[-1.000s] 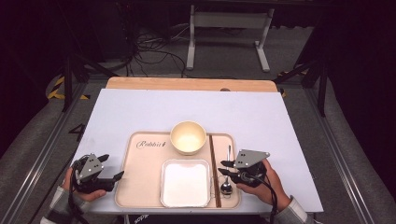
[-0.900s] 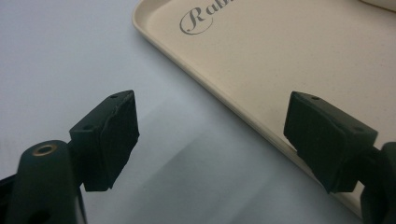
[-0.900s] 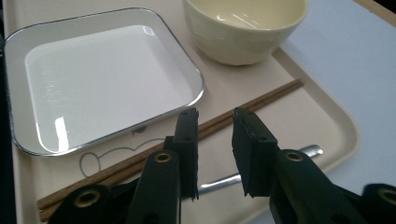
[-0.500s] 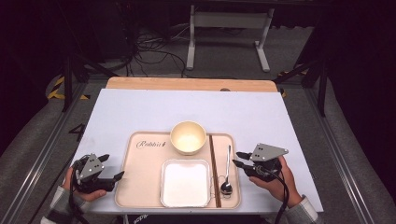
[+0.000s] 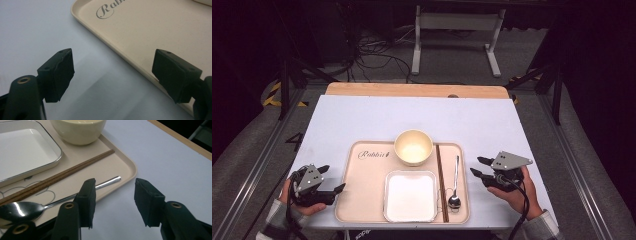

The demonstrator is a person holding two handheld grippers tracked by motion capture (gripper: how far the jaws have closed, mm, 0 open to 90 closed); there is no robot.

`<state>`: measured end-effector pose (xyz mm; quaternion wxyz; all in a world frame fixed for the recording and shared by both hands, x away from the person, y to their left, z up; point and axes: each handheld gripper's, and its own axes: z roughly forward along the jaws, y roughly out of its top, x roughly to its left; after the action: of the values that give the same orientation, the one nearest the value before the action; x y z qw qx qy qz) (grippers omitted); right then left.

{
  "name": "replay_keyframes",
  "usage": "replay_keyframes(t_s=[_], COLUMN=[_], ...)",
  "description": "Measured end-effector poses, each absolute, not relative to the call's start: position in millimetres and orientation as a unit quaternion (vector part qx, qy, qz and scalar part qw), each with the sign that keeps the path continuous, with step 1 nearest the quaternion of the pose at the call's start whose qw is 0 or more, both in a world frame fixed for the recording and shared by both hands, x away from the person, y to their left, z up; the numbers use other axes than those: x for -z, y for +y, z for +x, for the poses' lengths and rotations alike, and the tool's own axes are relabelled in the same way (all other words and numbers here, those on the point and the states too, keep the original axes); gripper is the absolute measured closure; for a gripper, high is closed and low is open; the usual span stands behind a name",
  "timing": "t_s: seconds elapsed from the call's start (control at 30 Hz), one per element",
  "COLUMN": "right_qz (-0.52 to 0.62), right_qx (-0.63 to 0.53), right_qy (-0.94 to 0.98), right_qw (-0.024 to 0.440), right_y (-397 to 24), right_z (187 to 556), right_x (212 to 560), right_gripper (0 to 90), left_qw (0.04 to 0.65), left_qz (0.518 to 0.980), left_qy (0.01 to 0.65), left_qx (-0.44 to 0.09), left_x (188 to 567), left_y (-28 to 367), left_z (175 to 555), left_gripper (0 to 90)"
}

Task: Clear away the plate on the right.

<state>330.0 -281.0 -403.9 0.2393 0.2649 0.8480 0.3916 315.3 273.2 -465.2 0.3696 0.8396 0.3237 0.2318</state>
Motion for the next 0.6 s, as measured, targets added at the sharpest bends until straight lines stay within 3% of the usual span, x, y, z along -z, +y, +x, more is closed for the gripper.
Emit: replay_keyframes(t_s=[0.27,0.5,0.53,0.6], right_qz=[0.276,0.296,0.310,0.313], right_qx=[-0.391,-0.388,-0.393,-0.394], right_qy=[0.843,0.834,0.826,0.824], right_qw=[0.246,0.258,0.260,0.261], right_y=[-290.9,-297.9,-303.2,-304.9], right_z=[332.0,332.5,332.8,332.8], right_x=[410.1,417.7,422.0,423.1], right_gripper=[43.1,27.9,21.8,20.6], left_qw=[0.370,0.372,0.372,0.372], left_qz=[0.839,0.839,0.839,0.839], left_qy=[0.324,0.325,0.324,0.324], left_qx=[-0.231,-0.229,-0.229,-0.228], left_x=[465.3,465.0,465.4,465.4], left_y=[272.4,272.1,271.5,271.3], left_z=[316.0,316.3,316.5,316.7], left_gripper=[18.8,18.8,18.8,18.8])
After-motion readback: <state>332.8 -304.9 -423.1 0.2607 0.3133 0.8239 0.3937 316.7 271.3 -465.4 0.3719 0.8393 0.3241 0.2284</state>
